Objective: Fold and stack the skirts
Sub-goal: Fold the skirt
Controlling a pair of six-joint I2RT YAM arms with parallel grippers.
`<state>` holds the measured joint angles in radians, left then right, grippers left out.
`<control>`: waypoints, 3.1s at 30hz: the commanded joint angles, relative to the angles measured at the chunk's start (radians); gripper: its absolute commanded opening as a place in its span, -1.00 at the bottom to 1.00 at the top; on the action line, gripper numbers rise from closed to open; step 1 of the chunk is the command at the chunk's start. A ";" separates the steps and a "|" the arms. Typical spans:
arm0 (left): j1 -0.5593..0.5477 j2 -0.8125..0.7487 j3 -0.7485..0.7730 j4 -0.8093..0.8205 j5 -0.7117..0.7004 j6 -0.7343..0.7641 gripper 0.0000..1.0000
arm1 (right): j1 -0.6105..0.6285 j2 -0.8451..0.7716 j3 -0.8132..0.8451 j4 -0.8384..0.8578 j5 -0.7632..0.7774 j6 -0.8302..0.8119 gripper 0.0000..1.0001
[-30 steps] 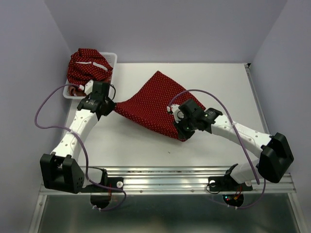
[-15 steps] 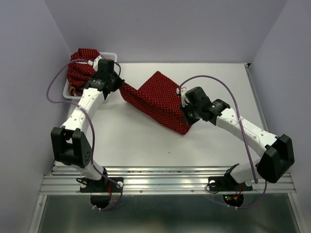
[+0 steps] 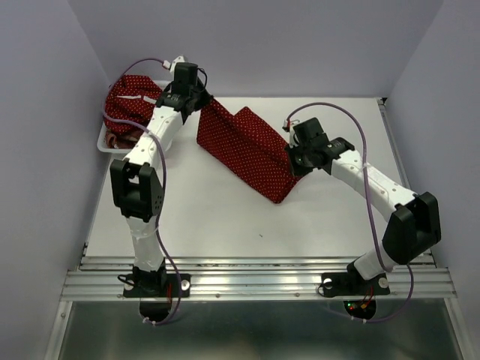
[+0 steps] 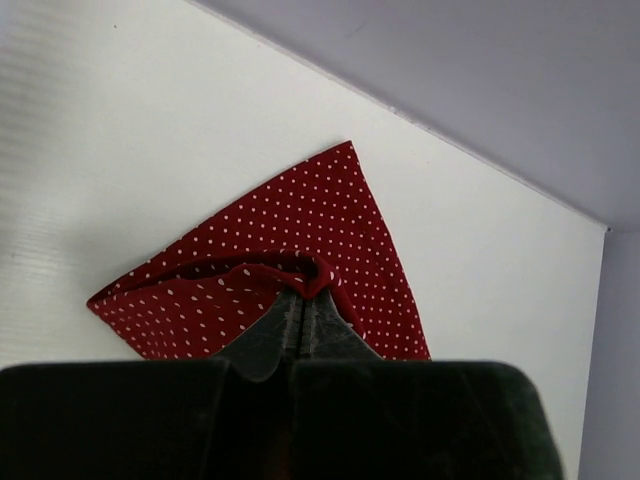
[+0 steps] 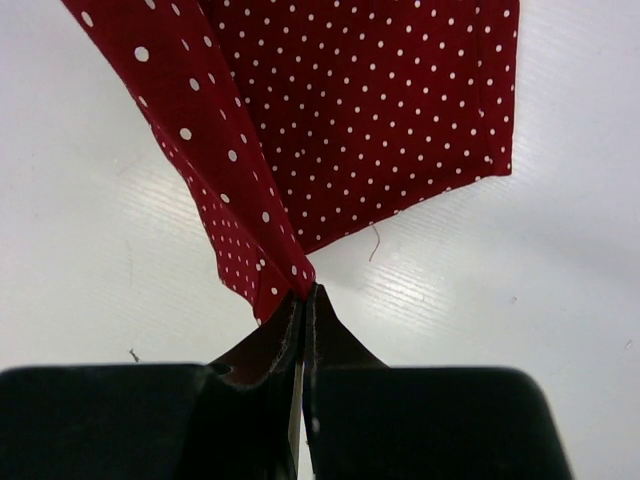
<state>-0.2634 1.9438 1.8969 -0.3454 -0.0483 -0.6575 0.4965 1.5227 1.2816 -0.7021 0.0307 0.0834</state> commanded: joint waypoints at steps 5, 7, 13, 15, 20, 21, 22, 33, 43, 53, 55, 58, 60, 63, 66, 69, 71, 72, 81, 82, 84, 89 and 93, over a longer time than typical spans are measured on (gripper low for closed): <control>0.004 0.156 0.232 0.086 -0.019 0.055 -1.00 | -0.048 0.080 0.079 -0.002 0.035 0.012 -0.99; 0.004 0.202 0.260 0.126 -0.001 0.055 -1.00 | -0.049 0.100 0.093 -0.002 0.037 0.010 -0.99; -0.007 0.300 0.294 0.296 0.110 0.065 -1.00 | -0.069 0.166 0.125 0.021 0.055 0.010 -0.99; -0.020 0.337 0.323 0.318 0.110 0.082 -1.00 | -0.079 0.185 0.128 0.026 0.061 0.007 -0.99; -0.034 0.402 0.356 0.440 0.133 0.087 -1.00 | -0.110 0.235 0.140 0.047 0.058 0.006 -0.99; -0.037 0.426 0.367 0.465 0.142 0.078 -1.00 | -0.110 0.247 0.145 0.047 0.063 0.006 -0.99; -0.037 0.438 0.375 0.476 0.142 0.070 -1.00 | -0.119 0.248 0.147 0.049 0.066 0.006 -0.99; -0.069 0.610 0.479 0.595 0.120 0.039 -1.00 | -0.150 0.355 0.179 0.101 0.040 0.003 -0.99; -0.074 0.687 0.485 0.668 0.081 0.004 -0.94 | -0.171 0.459 0.240 0.151 0.057 -0.017 -0.99; -0.077 0.713 0.495 0.657 0.071 -0.011 0.33 | -0.180 0.462 0.297 0.135 0.115 0.018 -0.12; -0.077 0.693 0.493 0.645 0.083 -0.008 0.52 | -0.180 0.449 0.318 0.124 0.129 0.021 0.17; -0.077 0.633 0.461 0.635 0.103 0.004 0.97 | -0.180 0.404 0.334 0.113 0.149 0.018 0.99; -0.079 0.591 0.427 0.635 0.113 0.016 0.97 | -0.180 0.378 0.338 0.113 0.141 0.013 1.00; -0.079 0.454 0.316 0.606 0.105 0.054 0.97 | -0.180 0.323 0.315 0.113 0.040 0.004 1.00; -0.077 0.371 0.242 0.557 0.065 0.116 0.97 | -0.180 0.271 0.246 0.125 -0.059 0.024 1.00; -0.074 0.278 0.150 0.479 0.059 0.173 0.97 | -0.180 0.226 0.153 0.164 -0.188 0.062 1.00; -0.069 0.267 0.133 0.421 0.059 0.202 0.97 | -0.180 0.211 0.118 0.170 -0.251 0.094 1.00; -0.063 0.265 0.137 0.383 0.047 0.231 0.97 | -0.180 0.196 0.101 0.168 -0.258 0.104 1.00; -0.017 0.288 0.143 0.055 -0.082 0.285 0.97 | -0.180 0.131 -0.067 0.219 -0.255 0.173 1.00; -0.016 0.291 0.140 0.057 -0.081 0.286 0.97 | -0.180 0.132 -0.071 0.222 -0.256 0.179 1.00; -0.011 0.305 0.146 0.046 -0.100 0.277 0.97 | -0.180 0.146 -0.073 0.228 -0.256 0.208 1.00; 0.030 0.349 0.146 0.025 -0.107 0.213 0.97 | -0.180 0.168 -0.108 0.320 -0.224 0.389 1.00; 0.047 0.395 0.151 0.016 -0.084 0.199 0.97 | -0.180 0.197 -0.117 0.358 -0.173 0.501 1.00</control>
<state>-0.2352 2.3264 2.0460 -0.3115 -0.1280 -0.4347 0.3210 1.7134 1.1728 -0.4419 -0.1947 0.4366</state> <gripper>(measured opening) 0.986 0.995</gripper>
